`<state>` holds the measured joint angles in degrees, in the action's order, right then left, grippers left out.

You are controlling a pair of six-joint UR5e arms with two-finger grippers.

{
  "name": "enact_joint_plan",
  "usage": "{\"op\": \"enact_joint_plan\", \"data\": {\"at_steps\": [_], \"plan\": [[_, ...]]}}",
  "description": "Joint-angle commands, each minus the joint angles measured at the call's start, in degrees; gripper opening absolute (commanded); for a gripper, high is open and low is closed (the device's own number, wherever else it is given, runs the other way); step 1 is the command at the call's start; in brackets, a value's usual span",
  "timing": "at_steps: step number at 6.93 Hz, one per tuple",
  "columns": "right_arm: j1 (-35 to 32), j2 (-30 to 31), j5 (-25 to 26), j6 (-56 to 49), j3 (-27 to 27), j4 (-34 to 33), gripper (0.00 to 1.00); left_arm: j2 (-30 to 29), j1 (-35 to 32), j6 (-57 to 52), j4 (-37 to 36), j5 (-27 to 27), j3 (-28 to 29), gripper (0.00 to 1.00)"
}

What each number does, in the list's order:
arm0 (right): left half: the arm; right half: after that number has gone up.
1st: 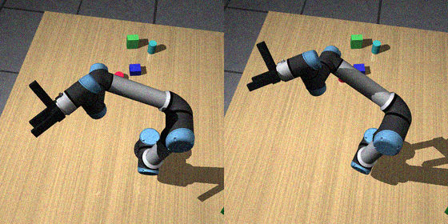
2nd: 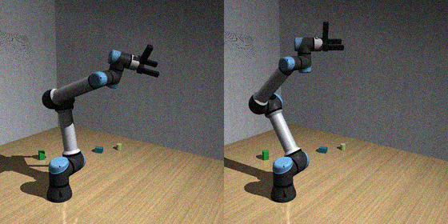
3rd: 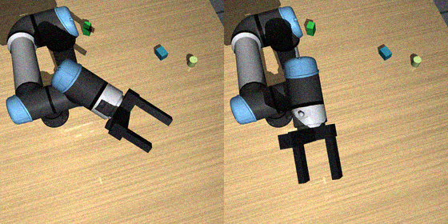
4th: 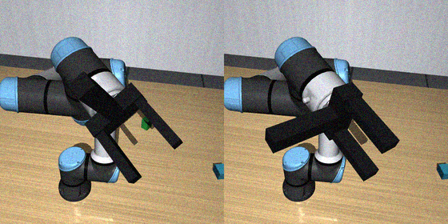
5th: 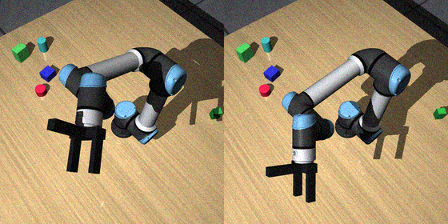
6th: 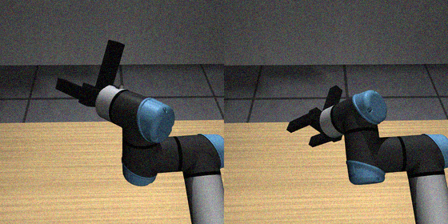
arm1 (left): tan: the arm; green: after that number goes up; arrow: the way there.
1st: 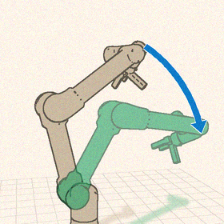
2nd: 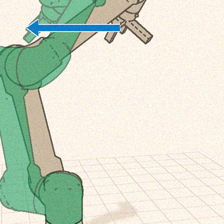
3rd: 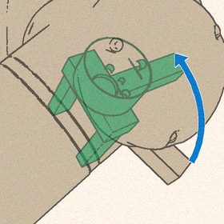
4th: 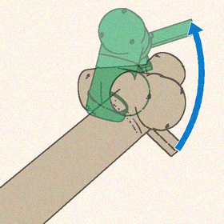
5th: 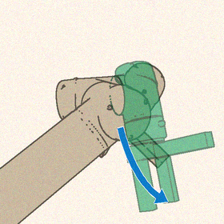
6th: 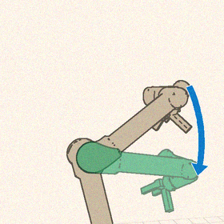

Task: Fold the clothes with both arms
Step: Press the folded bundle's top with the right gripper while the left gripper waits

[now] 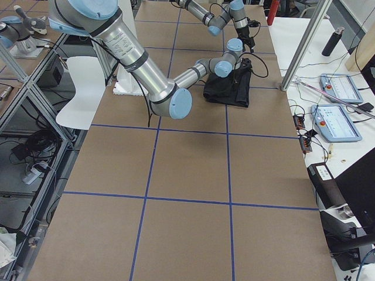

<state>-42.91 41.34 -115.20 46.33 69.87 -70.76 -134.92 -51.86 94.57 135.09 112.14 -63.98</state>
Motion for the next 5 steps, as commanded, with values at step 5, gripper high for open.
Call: {"op": "enact_joint_plan", "data": {"at_steps": [5], "plan": [[2.13,0.50,3.03,-2.91,-1.65,0.09,0.59,0.09,-0.08,0.00,0.00,-0.08,-0.26,1.00]]}}
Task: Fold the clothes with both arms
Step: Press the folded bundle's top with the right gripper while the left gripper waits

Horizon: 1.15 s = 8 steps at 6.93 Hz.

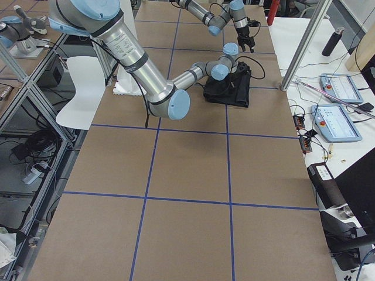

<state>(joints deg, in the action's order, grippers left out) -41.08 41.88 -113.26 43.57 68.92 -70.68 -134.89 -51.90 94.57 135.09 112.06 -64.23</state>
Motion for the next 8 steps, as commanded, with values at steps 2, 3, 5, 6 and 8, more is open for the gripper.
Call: {"op": "enact_joint_plan", "data": {"at_steps": [2,3,5,6,8], "plan": [[0.39,-0.05,2.34,-0.24,-1.59,-0.08,0.57,0.07,0.05,0.00,0.00,0.00,0.07,1.00],[0.56,-0.31,2.51,-0.59,-1.68,-0.08,0.55,0.15,0.05,0.00,0.00,0.00,0.07,1.00],[1.00,-0.49,2.78,-0.59,-1.77,0.01,0.36,1.03,0.05,0.00,0.00,0.00,0.07,1.00],[1.18,-0.66,3.13,-0.59,-2.12,0.01,0.33,1.03,0.05,0.00,0.00,0.00,0.07,1.00],[1.53,-0.66,3.74,-0.59,-2.56,0.01,0.33,0.95,0.05,0.00,0.00,0.00,0.07,1.00]]}}
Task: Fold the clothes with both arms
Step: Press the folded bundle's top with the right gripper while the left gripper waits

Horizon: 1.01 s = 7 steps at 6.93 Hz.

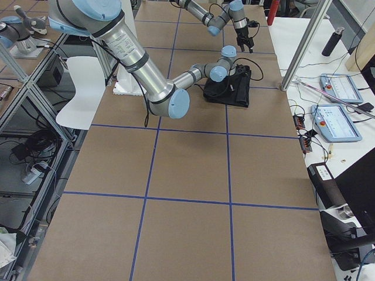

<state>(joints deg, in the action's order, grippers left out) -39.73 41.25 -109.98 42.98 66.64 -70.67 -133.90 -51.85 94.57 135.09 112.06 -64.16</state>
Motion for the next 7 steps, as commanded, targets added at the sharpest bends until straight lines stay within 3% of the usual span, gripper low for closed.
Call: {"op": "enact_joint_plan", "data": {"at_steps": [1,5,6,7], "plan": [[0.18,0.05,0.47,0.00,-0.29,0.00,0.33,-0.05,0.00,0.00,0.00,0.00,-0.09,1.00],[0.18,0.32,0.47,0.00,-0.29,-0.09,0.29,-0.14,0.08,0.00,0.00,-0.09,-0.09,1.00],[0.26,0.32,0.47,-0.09,-0.29,0.00,0.02,-0.14,0.08,0.00,0.00,-0.09,-0.09,1.00],[0.35,0.32,0.38,-0.70,-0.20,-0.09,0.00,-0.14,0.08,0.00,0.00,-0.09,-0.09,1.00]]}}
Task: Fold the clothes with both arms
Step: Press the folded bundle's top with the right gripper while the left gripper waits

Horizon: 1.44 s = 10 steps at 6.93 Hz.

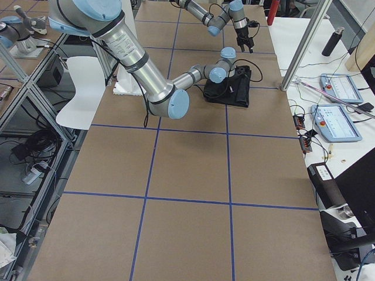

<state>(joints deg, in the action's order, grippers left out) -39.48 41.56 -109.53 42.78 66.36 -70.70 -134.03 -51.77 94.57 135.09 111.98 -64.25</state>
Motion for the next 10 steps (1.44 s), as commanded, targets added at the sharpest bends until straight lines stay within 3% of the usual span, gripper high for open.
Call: {"op": "enact_joint_plan", "data": {"at_steps": [1,6,10], "plan": [[0.01,0.02,-0.07,-1.37,0.08,0.04,0.00,0.00,0.00,0.00,0.00,0.00,0.00,1.00],[-3.58,-0.34,-0.86,-1.64,3.24,0.04,0.00,-0.18,-0.26,0.00,0.00,0.08,-0.09,1.00],[-5.26,-0.51,0.45,-1.38,-0.17,0.13,0.00,-0.44,-0.44,0.00,-0.09,0.08,-0.09,1.00]]}}
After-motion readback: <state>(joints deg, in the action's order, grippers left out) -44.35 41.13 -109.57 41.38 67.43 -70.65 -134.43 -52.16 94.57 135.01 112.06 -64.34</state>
